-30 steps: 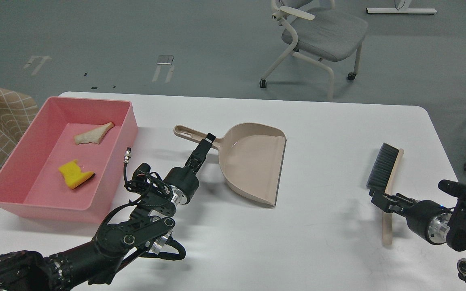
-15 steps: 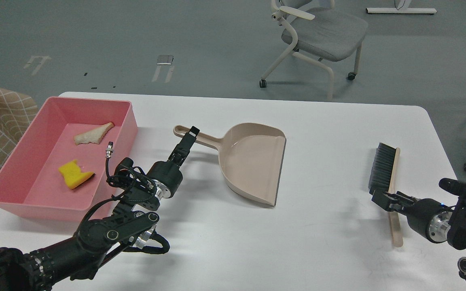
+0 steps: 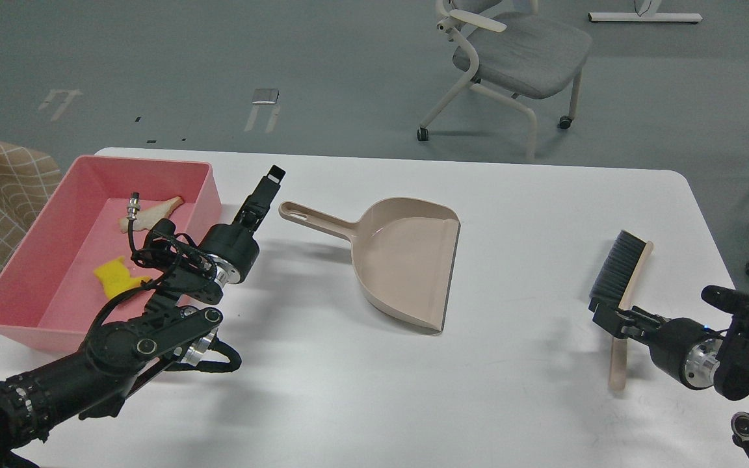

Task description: Sweep and dump garbage into bin

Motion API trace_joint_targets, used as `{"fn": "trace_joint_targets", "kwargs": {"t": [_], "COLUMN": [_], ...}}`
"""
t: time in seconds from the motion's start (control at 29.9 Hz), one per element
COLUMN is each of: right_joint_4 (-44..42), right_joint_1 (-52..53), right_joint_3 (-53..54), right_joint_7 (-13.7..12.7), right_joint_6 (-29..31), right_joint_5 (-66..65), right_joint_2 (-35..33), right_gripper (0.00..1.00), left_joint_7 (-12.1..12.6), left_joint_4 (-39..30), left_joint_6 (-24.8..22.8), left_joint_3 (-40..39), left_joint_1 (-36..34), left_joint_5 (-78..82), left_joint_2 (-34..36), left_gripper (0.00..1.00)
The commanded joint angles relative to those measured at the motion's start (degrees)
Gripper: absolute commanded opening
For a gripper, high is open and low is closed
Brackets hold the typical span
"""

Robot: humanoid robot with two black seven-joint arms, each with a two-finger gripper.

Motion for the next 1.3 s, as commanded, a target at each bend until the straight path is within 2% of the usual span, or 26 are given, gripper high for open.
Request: {"fn": "trace_joint_targets", "kwargs": {"t": [0.0,0.2,0.57,0.64,0.74,0.9,0.97,1.14,1.2,1.27], "right_joint_4": [0.3,1.1,3.6,3.7,3.7,3.9,3.9,4.6,5.1,5.6], "right_joint_1": [0.5,2.3,8.3,10.4,13.2,18.0,18.4,18.7,18.6,18.7], "right_joint_3": [0.0,0.5,2.7,3.8,6.0,10.2,12.5,17.5,17.5,17.6], "right_joint_7": [0.1,0.1,0.0,0.0,0.1,0.1,0.1,0.2,0.2,0.2], "right_joint_6": [0.0,0.0,0.0,0.0,0.0,0.0,0.0,0.0,0.0,0.0], "right_joint_5": [0.0,0.8,10.5,13.6,17.3,19.1,20.6,38.1,42.1,46.4], "right_joint_2": [-0.1,-0.6,-7.9,-8.0,-7.4,-5.2,-3.0,7.7,8.6,9.7], "right_gripper": [0.78,0.8,0.84,0.86,0.96,0.96,0.97,0.99,0.99,0.99], "left_joint_7": [0.0,0.0,0.1,0.1,0.1,0.0,-0.1,-0.2,-0.4,-0.6], "left_joint_4": [-2.1,-5.0,-7.1,-8.2,-9.1,-13.7,-15.2,-18.0,-18.4,-18.4], "left_joint_6": [0.0,0.0,0.0,0.0,-0.1,-1.7,-3.4,-15.1,-18.4,-24.3], "left_joint_3": [-0.1,-1.0,-3.5,-5.3,-6.2,-8.9,-10.8,-18.3,-20.2,-23.7], "left_joint_1": [-0.5,-1.0,-2.3,-2.6,-3.3,-4.4,-4.4,-4.4,-4.4,-4.4], "left_joint_5": [0.0,0.0,-0.1,-0.3,-0.3,-0.3,-0.3,-0.4,-0.6,-2.9], "left_joint_2": [1.8,4.1,4.6,4.6,4.4,5.0,5.0,3.8,3.2,2.1], "left_gripper": [0.98,0.98,0.98,0.98,0.98,0.98,0.98,0.98,0.98,0.98]}}
